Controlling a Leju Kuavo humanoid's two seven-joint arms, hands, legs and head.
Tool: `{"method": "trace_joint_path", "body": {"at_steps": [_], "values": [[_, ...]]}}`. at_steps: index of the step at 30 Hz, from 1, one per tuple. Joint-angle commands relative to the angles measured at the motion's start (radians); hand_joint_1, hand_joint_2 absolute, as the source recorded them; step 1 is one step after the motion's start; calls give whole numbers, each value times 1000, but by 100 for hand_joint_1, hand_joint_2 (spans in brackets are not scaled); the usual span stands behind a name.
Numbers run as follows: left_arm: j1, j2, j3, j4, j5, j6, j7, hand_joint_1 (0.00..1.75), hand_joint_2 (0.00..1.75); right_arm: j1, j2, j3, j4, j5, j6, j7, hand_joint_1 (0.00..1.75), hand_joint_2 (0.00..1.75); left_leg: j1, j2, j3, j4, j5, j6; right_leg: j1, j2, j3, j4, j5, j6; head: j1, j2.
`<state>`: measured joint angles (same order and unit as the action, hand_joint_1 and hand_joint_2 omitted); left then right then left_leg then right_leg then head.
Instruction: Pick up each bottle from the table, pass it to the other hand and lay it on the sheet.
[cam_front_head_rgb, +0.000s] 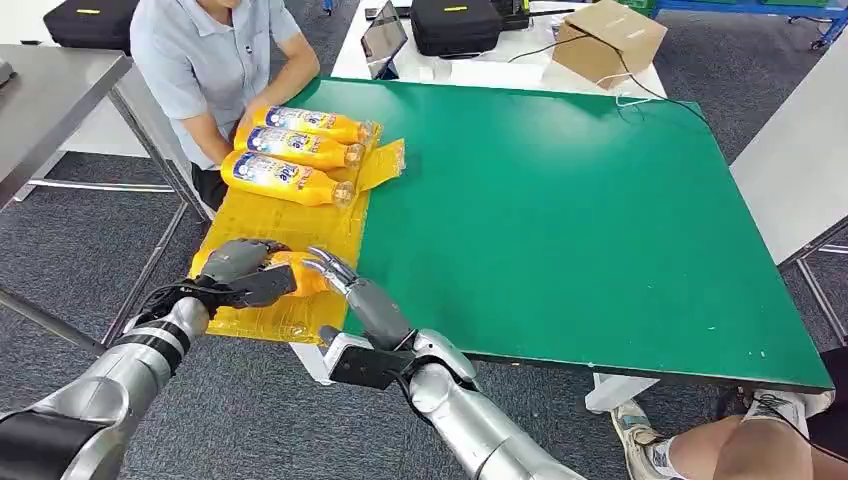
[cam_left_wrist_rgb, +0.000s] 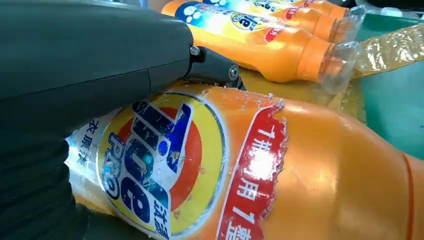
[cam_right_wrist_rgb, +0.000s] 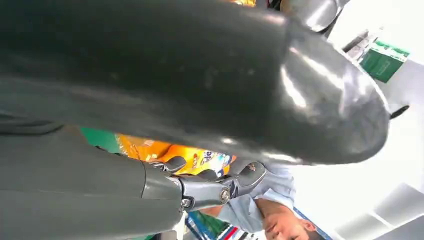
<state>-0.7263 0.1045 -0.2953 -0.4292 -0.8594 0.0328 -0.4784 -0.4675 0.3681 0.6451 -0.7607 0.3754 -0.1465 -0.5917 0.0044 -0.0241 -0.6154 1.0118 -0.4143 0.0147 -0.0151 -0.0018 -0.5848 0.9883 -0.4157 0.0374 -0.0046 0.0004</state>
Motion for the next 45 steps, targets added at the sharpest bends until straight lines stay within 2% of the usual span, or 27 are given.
{"method": "trace_joint_path", "body": {"at_steps": [1,2,3,4,5,11,21,24,27,31,33,39,41,45], "values": [[56,-2,-37,30,7,-26,-3,161,175,-52,-19,38,73,-3,5,-2,0,0,0,5,4,-2,0,-1,1,3,2,-2,1,-2,0,0],[57,-3,-37,28,12,-25,-4,115,175,-54,-19,42,75,-5,8,-3,0,0,0,4,4,-2,0,-1,0,3,3,-1,0,-1,0,0],[59,-3,-37,28,12,-24,-4,58,175,-53,-19,43,75,-6,8,-3,0,0,0,3,4,-2,0,-1,0,2,3,-1,0,-1,0,0],[66,-3,-37,25,18,-20,-8,17,175,-54,-19,49,79,-10,8,-4,0,0,0,5,5,-2,0,-1,0,3,4,-2,0,-1,0,0],[70,-6,-36,23,22,-15,-10,0,175,-55,-19,52,82,-14,7,-5,0,0,0,4,5,-2,0,-1,0,3,4,-2,0,-1,0,0],[87,-31,-4,1,106,-30,-7,0,175,-67,-19,76,103,-34,-9,-10,0,0,0,8,5,-2,-1,-1,1,4,3,-2,0,-2,0,0],[119,-60,30,-43,190,-9,-46,0,175,-73,-19,89,113,-41,-14,-9,0,0,0,6,4,-2,0,-1,1,2,2,-2,1,-1,0,0],[133,-82,88,-78,267,-11,-63,0,175,-70,-19,94,114,-44,-23,-6,0,0,0,5,3,-1,0,-1,1,1,2,-2,0,-1,0,0],[135,-85,93,-89,276,-14,-62,0,175,-70,-19,97,114,-45,-25,-6,0,0,0,4,2,-1,0,0,1,1,1,-1,0,-1,0,0],[165,-142,277,-182,542,-110,-66,0,175,-67,-19,109,121,-62,-51,-5,0,0,0,4,1,0,0,-1,0,0,0,-1,0,-1,0,0],[185,-167,331,-253,647,-127,-60,0,175,-65,-19,116,128,-68,-62,-12,0,0,1,4,0,0,-1,-1,1,1,-1,-1,0,-1,0,0],[198,-161,325,-299,683,-126,-50,0,175,-65,-19,122,132,-75,-65,-16,0,0,1,6,-3,0,-2,-1,2,1,-4,-1,-1,-2,0,0],[204,-164,336,-322,725,-119,-83,0,175,-66,-19,126,131,-80,-68,-18,0,0,1,6,-3,0,-2,-1,2,1,-5,-1,-1,-2,0,0],[249,-177,357,-452,842,-132,-111,0,175,-62,-19,131,131,-87,-79,-22,0,0,1,5,-7,0,-1,0,2,1,-8,0,0,0,0,0]]}}
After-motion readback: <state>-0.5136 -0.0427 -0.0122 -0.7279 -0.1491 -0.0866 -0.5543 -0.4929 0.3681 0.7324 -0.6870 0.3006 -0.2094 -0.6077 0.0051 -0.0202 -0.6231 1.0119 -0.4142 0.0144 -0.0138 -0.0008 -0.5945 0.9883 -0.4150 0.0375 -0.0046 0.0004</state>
